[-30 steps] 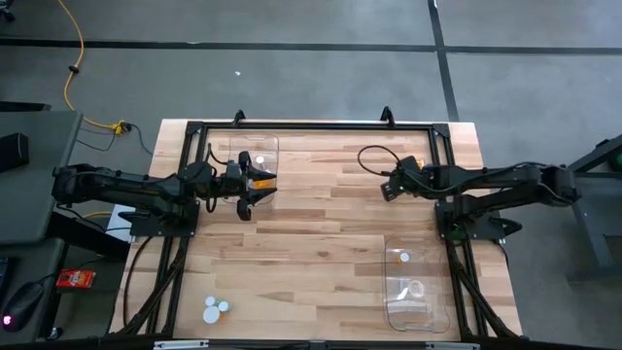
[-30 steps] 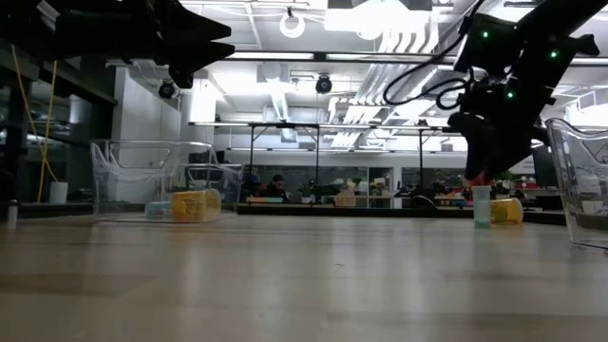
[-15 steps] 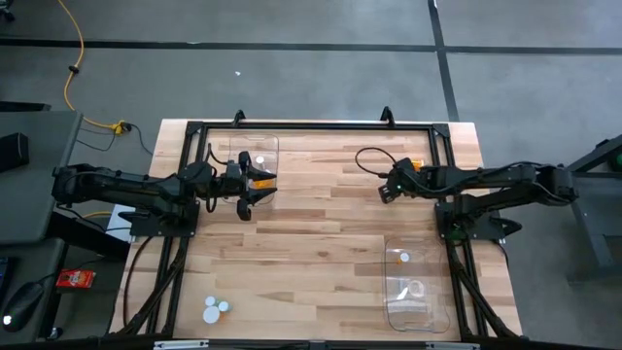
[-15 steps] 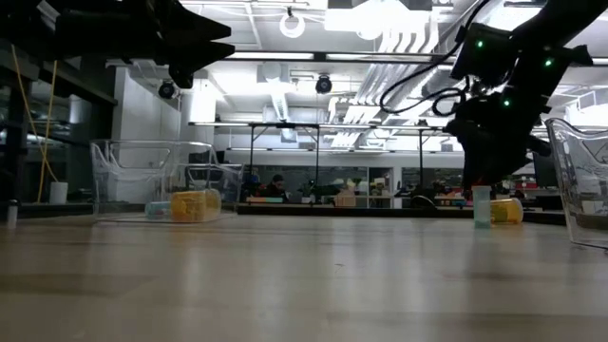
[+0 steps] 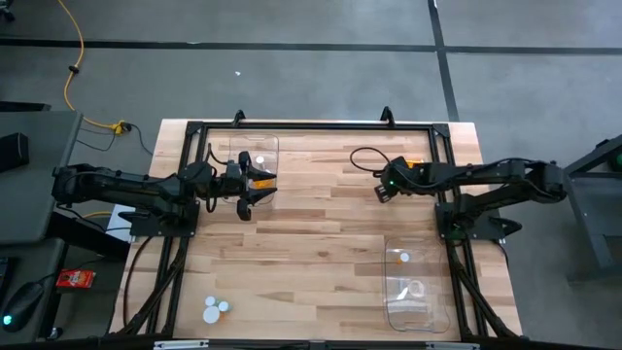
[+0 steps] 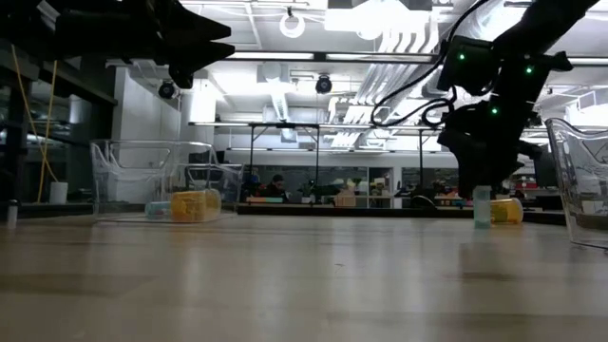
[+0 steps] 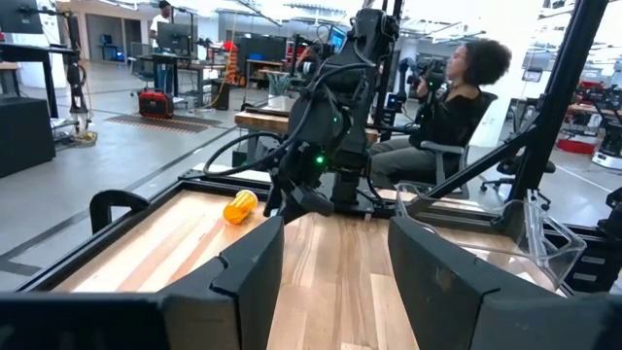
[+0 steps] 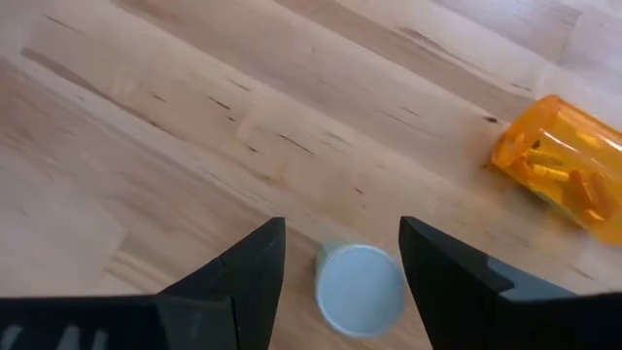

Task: Pick and place medicine bottles into bin by pill shape (circle, oval)
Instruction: Put the blue tablet bottle into the right transparent bin

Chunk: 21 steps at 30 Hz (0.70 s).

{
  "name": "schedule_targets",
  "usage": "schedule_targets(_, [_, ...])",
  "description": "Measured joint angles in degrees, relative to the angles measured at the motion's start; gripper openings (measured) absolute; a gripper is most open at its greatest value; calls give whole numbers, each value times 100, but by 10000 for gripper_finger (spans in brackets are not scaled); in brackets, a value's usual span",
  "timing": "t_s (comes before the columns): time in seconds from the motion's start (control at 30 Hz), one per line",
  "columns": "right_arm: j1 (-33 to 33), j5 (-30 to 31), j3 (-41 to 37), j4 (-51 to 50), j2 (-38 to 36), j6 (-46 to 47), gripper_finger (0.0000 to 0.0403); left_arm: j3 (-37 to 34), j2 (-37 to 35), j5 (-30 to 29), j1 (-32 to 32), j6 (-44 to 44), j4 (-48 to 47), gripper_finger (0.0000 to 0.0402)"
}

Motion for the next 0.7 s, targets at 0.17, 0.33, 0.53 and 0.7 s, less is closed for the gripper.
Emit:
schedule_targets(0.17, [4,-1,28,-167,0,50,178,0,0,0,2,0,0,174])
schedule_targets(0.33, [4,-1,28,-500,0,202,147,0,0,1,2,0,0,174])
schedule_targets(0.53, [4,-1,28,-382,0,153,124,0,0,0,1,0,0,174])
schedule_targets(0.7, [4,-1,28,-388,0,149,112,0,0,2,0,0,0,174])
